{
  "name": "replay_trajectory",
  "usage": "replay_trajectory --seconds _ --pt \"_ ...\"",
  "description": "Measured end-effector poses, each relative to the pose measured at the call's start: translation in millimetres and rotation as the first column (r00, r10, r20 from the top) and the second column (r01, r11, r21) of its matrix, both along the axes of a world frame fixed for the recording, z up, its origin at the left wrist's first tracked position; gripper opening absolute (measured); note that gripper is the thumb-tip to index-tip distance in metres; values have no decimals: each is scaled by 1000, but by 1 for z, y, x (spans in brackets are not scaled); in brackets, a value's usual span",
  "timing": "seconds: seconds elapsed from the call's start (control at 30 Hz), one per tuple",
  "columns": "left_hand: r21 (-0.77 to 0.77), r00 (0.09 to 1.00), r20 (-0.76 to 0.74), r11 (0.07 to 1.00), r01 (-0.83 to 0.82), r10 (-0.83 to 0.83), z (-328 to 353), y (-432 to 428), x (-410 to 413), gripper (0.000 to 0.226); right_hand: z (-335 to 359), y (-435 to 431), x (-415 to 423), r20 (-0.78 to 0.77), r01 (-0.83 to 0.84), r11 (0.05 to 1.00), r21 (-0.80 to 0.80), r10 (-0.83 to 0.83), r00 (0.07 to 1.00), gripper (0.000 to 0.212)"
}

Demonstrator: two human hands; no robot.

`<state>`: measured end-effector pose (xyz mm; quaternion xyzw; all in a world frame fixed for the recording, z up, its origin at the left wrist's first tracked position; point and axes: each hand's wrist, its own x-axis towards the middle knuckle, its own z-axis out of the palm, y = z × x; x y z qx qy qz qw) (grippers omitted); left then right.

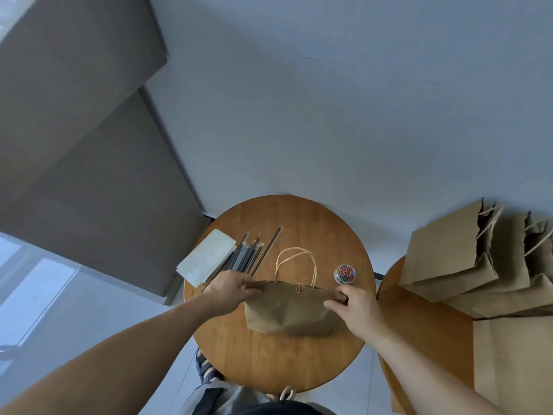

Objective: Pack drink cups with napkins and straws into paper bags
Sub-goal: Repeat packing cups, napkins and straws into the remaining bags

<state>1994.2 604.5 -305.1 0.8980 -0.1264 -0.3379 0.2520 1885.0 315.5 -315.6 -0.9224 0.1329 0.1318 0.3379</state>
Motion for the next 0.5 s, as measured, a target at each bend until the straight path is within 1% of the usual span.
replay_trajectory --seconds 0.13,0.27,0.4,0.47,0.5 --pt "-31 992 129 999 18 -14 14 9 -5 22 13 8 2 218 68 997 -35 -58 974 23" --pt "-157 953 299 988 -5 52 36 19 -2 21 37 16 13 408 96 995 -18 -81 910 19" --pt "-320 901 408 947 -7 145 69 33 4 18 76 30 29 512 140 990 32 -136 848 16" --pt "-403 882 422 915 -26 211 86 43 8 17 98 44 39 542 192 975 114 -223 810 15" --pt "-441 872 421 896 -45 251 96 48 10 15 109 52 44 553 217 962 166 -274 787 19"
